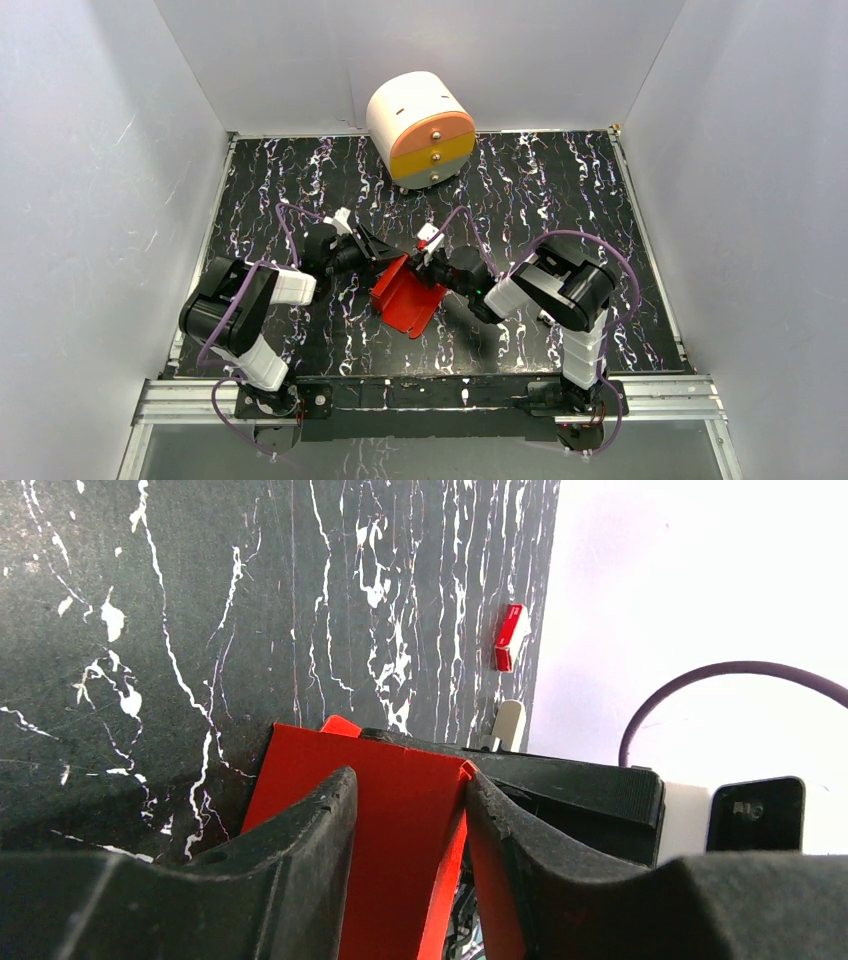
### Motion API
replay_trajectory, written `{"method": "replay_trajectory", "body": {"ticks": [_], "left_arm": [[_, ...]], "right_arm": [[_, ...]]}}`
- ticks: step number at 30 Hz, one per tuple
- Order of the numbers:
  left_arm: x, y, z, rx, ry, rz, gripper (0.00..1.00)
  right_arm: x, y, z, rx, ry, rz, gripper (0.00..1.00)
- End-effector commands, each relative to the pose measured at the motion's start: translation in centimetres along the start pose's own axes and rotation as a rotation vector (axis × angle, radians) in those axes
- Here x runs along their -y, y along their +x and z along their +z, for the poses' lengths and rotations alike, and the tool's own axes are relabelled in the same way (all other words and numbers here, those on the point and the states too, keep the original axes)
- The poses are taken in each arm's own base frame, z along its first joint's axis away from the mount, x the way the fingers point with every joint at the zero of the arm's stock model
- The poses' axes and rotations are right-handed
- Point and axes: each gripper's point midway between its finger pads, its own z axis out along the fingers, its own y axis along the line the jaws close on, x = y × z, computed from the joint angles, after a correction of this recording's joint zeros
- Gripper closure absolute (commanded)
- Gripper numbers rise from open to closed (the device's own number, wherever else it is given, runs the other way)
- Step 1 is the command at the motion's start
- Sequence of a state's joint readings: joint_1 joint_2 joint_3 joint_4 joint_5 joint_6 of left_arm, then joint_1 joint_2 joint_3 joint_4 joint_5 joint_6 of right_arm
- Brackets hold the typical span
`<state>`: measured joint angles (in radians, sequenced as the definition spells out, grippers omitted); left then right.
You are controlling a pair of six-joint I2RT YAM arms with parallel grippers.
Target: Fold the paper box
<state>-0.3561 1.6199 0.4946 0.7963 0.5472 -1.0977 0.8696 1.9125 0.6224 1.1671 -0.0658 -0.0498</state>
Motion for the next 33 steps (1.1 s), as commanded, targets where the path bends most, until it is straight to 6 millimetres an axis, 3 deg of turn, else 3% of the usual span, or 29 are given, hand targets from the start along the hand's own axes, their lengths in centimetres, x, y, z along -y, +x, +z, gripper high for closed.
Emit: {"method": "replay_trajectory", "body": {"ticks": [1, 6, 14, 17, 23, 33], "left_arm": [[0.4, 5.7, -1.0, -0.235, 0.05, -0.074, 0.6], [0.6, 5.9, -1.4, -0.231, 0.056, -0.072, 0.61], [1.1, 6.3, -1.6, -0.227, 0.065, -0.084, 0.61], [1.4, 6.4, -1.7, -0.224, 0.071, -0.077, 0.62], [1.1, 6.3, -1.2, -0.225, 0.063, -0.075, 0.61], [1.5, 2.5, -0.6, -0.136, 0.012, 0.009, 0.52]], "right_arm": [[0.9, -3.4, 1.4, 0.117, 0.064, 0.029, 0.82], [4.0, -2.4, 0.8, 0.072, 0.256, 0.093, 0.84], [6.0, -1.9, 0.1, 0.029, 0.406, 0.135, 0.85], [5.8, -1.7, 0.2, 0.023, 0.409, 0.14, 0.85], [3.1, -2.5, 0.7, 0.075, 0.233, 0.078, 0.79], [3.2, -1.2, -0.2, -0.019, 0.253, 0.089, 0.88]]}}
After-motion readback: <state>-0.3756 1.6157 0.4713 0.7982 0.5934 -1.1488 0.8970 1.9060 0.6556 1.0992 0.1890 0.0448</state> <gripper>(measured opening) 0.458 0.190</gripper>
